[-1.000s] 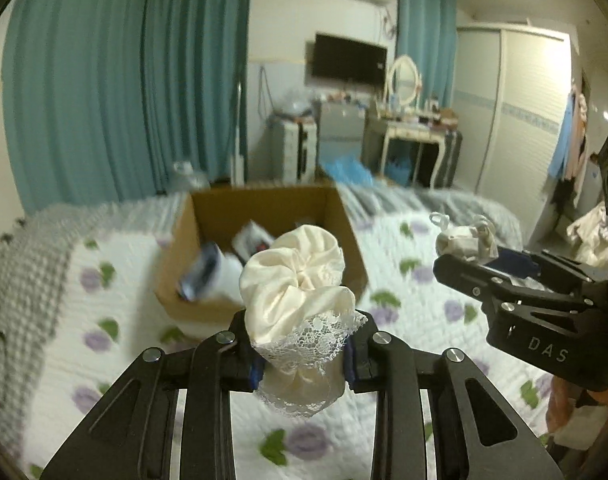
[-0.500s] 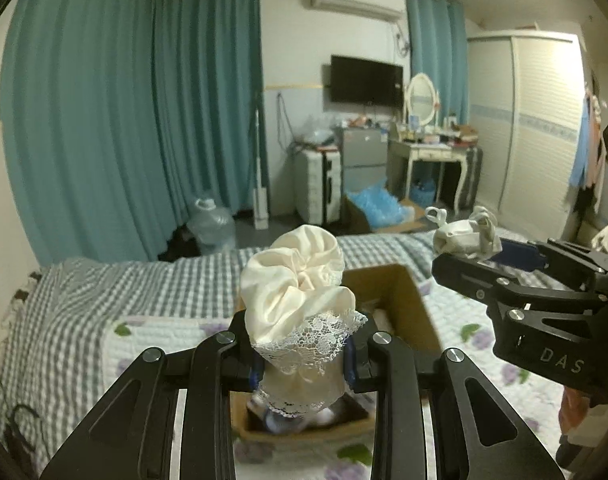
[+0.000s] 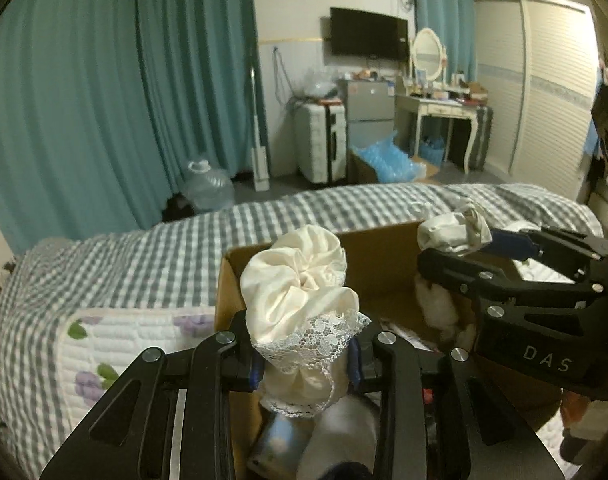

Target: Organize soft objects

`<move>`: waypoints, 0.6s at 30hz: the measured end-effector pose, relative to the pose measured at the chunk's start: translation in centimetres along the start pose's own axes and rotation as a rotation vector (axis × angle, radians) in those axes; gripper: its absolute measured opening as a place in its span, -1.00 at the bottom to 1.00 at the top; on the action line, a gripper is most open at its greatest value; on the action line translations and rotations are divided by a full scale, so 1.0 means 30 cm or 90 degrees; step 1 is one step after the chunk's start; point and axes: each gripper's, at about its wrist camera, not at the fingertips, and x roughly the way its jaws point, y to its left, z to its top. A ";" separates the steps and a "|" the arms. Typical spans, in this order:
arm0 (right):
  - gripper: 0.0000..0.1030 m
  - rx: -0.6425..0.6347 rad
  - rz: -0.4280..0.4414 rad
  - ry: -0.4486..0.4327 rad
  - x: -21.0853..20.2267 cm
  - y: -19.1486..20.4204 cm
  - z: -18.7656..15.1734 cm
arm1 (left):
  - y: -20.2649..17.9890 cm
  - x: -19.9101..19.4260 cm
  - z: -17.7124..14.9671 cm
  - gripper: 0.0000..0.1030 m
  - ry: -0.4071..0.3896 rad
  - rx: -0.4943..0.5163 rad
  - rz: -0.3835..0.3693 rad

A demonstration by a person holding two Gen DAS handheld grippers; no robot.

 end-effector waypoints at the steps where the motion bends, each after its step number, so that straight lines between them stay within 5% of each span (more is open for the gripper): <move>1: 0.05 0.001 0.000 0.003 0.022 -0.005 -0.004 | 0.011 0.010 0.000 -0.37 0.008 -0.011 -0.004; 2: 0.05 0.002 0.001 0.005 0.034 -0.009 -0.004 | 0.020 0.017 0.002 -0.36 0.016 -0.020 -0.009; 5: 0.17 0.008 0.000 -0.001 0.042 -0.026 -0.008 | 0.038 0.028 -0.001 0.17 0.027 -0.039 -0.005; 6: 0.40 0.010 -0.006 -0.004 0.041 -0.034 -0.007 | 0.035 0.016 0.002 0.25 0.020 -0.043 0.002; 7: 0.61 0.009 -0.010 -0.003 0.035 -0.034 -0.006 | 0.033 0.004 0.004 0.25 0.014 -0.043 0.005; 18: 0.74 0.021 -0.049 -0.072 -0.275 -0.040 0.101 | 0.008 -0.304 0.132 0.35 -0.070 -0.019 0.054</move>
